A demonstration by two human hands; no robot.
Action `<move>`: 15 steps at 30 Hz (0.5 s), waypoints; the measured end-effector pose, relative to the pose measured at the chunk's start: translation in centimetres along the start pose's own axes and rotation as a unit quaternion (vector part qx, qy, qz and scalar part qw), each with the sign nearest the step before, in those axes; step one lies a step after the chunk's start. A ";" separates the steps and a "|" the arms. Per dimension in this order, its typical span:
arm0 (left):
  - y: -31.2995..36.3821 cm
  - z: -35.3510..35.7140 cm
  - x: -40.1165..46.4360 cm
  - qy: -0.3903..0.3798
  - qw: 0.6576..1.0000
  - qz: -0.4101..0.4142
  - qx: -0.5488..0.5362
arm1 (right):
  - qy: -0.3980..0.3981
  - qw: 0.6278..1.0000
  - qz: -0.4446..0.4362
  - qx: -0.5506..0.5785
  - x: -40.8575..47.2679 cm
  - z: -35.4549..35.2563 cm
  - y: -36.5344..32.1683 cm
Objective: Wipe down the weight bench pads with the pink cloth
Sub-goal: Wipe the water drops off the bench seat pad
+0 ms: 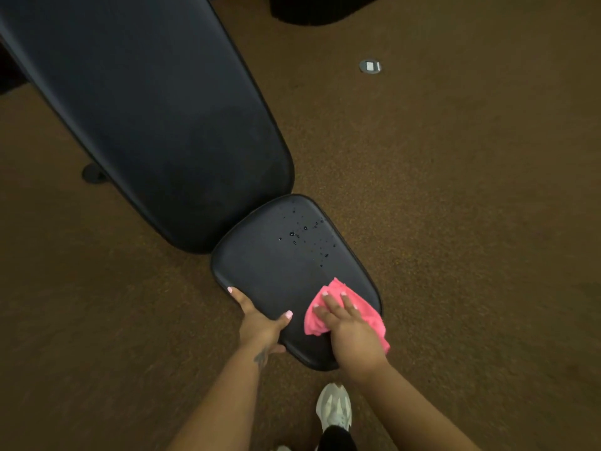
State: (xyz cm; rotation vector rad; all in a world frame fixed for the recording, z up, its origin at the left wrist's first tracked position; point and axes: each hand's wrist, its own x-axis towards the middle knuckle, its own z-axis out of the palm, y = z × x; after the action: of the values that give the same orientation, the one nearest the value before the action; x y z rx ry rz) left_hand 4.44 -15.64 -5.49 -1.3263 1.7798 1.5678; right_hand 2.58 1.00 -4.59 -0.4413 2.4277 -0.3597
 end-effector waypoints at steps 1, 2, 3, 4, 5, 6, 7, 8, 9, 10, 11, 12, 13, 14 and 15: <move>0.0 0.0 -0.1 0.003 1.000 0.000 0.000 | -0.006 1.000 -0.011 -0.008 -0.2 0.4 -0.3; 0.0 0.0 -0.1 0.004 1.000 0.000 -0.001 | -0.013 0.999 -0.024 -0.018 -0.6 0.6 -0.3; 0.0 0.1 -0.1 0.004 1.000 -0.001 -0.002 | -0.013 0.999 -0.036 -0.021 -1.2 0.9 -0.1; 0.0 0.1 -0.2 0.003 1.000 -0.001 -0.006 | -0.009 0.999 -0.043 -0.019 -1.9 1.2 0.3; 0.1 0.1 -0.2 0.000 1.000 0.000 -0.009 | -0.003 0.999 -0.043 -0.012 -2.5 1.3 0.8; 0.1 0.2 -0.3 -0.004 1.000 0.000 -0.012 | -0.003 0.999 -0.033 -0.008 -3.0 1.0 1.5; 0.2 0.2 -0.3 -0.007 1.000 0.000 -0.014 | -0.001 1.000 -0.021 -0.007 -3.1 0.7 2.1; 0.2 0.2 -0.3 -0.009 1.000 -0.002 -0.012 | 0.002 1.000 -0.007 -0.008 -2.9 0.5 2.7; 0.3 0.2 -0.3 -0.008 1.000 -0.004 -0.010 | 0.006 1.000 0.004 -0.008 -2.5 0.1 3.0; 0.4 0.1 -0.3 -0.006 1.000 -0.006 -0.008 | 0.007 1.000 0.015 -0.007 -1.8 -0.3 3.2; 0.4 0.1 -0.3 -0.005 1.000 -0.007 -0.009 | 0.010 1.000 0.023 -0.005 -1.0 -0.8 3.1; 0.3 0.1 -0.3 -0.005 1.000 -0.008 -0.010 | 0.010 0.999 0.031 -0.002 -0.1 -1.2 2.9; 0.3 0.2 -0.3 -0.002 1.000 -0.009 -0.010 | 0.009 0.999 0.036 0.000 0.7 -1.6 2.6; 0.4 0.2 -0.3 0.001 1.000 -0.010 -0.009 | 0.007 0.999 0.039 -0.001 1.5 -1.7 2.1; 0.4 0.2 -0.4 0.003 1.000 -0.009 -0.006 | 0.008 0.999 0.037 -0.003 1.9 -1.8 1.7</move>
State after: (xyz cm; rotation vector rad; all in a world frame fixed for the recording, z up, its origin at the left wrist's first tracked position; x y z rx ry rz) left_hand 4.21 -15.36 -5.05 -1.3502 1.7602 1.5676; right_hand -0.33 2.00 -4.86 -0.3502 2.4544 -0.3262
